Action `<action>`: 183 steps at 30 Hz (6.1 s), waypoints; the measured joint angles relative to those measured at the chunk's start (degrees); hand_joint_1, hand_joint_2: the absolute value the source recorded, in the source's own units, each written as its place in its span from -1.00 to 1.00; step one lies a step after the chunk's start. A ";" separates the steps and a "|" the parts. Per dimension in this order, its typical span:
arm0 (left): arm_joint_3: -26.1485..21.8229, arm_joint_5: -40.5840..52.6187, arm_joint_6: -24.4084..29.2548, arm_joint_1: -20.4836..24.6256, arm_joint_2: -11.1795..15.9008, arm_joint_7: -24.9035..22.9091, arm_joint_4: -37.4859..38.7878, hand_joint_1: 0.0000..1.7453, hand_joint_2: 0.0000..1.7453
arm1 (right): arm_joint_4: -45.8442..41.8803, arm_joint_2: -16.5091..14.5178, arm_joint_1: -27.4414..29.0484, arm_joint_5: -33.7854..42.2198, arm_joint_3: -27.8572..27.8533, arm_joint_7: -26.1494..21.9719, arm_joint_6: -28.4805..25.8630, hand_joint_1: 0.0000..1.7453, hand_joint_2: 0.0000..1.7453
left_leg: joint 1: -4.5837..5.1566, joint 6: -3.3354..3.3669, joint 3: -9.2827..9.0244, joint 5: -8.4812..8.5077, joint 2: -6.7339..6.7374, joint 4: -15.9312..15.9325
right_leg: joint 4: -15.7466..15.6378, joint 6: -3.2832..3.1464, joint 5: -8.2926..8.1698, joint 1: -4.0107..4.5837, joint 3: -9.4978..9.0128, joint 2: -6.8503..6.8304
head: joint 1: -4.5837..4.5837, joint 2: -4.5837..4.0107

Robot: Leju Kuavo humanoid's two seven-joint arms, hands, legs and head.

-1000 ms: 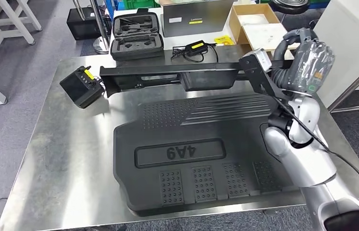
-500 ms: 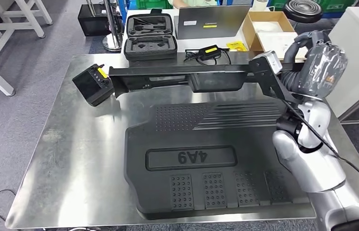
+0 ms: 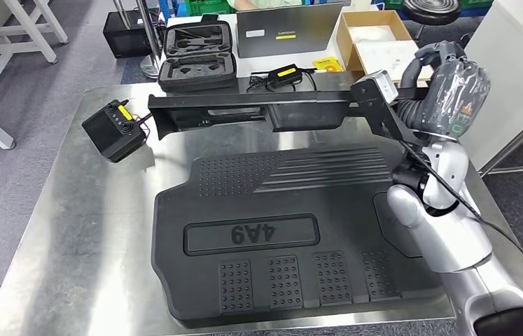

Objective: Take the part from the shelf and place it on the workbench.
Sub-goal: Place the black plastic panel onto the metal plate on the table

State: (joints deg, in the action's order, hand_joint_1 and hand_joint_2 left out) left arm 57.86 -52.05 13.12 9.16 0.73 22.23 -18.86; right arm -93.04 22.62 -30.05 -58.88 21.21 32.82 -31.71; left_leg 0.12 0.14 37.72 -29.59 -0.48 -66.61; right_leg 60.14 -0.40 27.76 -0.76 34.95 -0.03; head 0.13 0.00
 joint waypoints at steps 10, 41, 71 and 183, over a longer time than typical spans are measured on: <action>0.13 -0.07 0.03 0.34 0.04 0.00 -0.04 -1.00 1.00 | 0.06 0.03 -0.13 0.03 -0.01 -0.02 0.00 1.00 1.00 | 0.20 1.89 -4.06 3.49 0.91 9.61 | 9.79 2.22 5.79 -0.21 4.25 -0.01 | -0.70 0.00; 0.33 -0.03 0.02 0.18 -0.04 0.01 -0.04 -1.00 1.00 | 0.16 0.04 -0.05 0.04 -0.01 0.01 0.00 1.00 1.00 | -0.16 1.58 -4.33 3.18 0.98 9.45 | 11.43 2.13 6.38 -0.59 4.99 0.03 | -0.68 0.00; 0.33 -4.99 4.75 -1.47 -0.05 -0.86 -0.04 -1.00 1.00 | 14.35 0.81 4.20 -19.63 0.75 6.56 14.91 1.00 1.00 | -0.24 -0.52 -4.59 1.76 0.61 8.54 | -0.40 0.59 0.33 -0.03 -0.41 -0.03 | -0.73 -0.01; 1.73 -12.37 3.45 -2.50 0.01 3.14 1.00 -1.00 1.00 | -20.45 0.63 30.42 10.59 -9.63 -2.67 39.44 1.00 1.00 | -0.11 -0.44 -4.88 1.51 0.65 8.44 | -0.60 0.68 0.39 -0.17 -0.92 -0.04 | -0.72 0.00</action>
State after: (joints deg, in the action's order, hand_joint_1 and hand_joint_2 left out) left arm 59.58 -64.42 16.57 6.66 0.74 25.37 -17.86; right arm -113.49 23.25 0.37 -48.29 11.58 30.16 7.73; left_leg 0.01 -0.31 32.84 -28.08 0.17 -58.17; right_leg 59.54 0.28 28.15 -0.93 34.03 -0.07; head -0.60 0.00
